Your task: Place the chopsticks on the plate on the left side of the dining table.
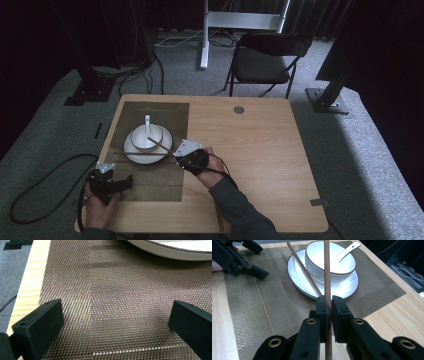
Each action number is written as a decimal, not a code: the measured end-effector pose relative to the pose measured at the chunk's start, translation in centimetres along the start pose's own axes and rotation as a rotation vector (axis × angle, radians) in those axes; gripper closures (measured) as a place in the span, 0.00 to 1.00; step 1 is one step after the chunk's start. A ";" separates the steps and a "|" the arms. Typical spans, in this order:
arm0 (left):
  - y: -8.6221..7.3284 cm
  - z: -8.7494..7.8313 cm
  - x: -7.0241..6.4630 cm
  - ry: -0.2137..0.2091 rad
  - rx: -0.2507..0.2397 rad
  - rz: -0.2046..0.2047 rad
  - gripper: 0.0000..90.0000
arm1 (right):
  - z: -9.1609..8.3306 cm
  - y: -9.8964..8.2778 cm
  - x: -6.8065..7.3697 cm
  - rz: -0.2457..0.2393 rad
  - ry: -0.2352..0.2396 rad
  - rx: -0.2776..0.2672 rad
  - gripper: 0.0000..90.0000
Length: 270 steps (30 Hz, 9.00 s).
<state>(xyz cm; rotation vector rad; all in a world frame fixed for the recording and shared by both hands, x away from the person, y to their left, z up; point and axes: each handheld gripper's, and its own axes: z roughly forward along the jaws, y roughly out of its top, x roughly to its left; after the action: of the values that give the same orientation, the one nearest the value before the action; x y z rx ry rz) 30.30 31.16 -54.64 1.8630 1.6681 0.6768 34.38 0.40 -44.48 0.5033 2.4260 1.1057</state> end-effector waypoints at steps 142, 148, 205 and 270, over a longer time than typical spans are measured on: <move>0.0 0.0 0.0 0.000 0.001 0.000 0.00 | 12.7 4.7 2.1 -0.309 0.246 0.087 0.94; 0.0 0.0 0.0 0.000 0.001 0.000 0.00 | 13.1 4.7 2.3 -0.313 0.245 0.099 0.94; 0.0 0.0 0.0 0.001 -0.001 0.000 0.00 | 14.2 4.5 2.9 -0.351 0.141 0.098 0.94; 0.0 0.0 0.0 0.001 0.000 0.000 0.00 | 13.7 3.8 3.3 -0.357 0.076 0.059 0.88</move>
<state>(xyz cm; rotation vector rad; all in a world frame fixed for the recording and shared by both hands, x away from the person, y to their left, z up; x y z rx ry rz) 30.30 31.16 -54.64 1.8628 1.6684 0.6781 39.25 12.87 -50.41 0.0395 2.4902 0.9165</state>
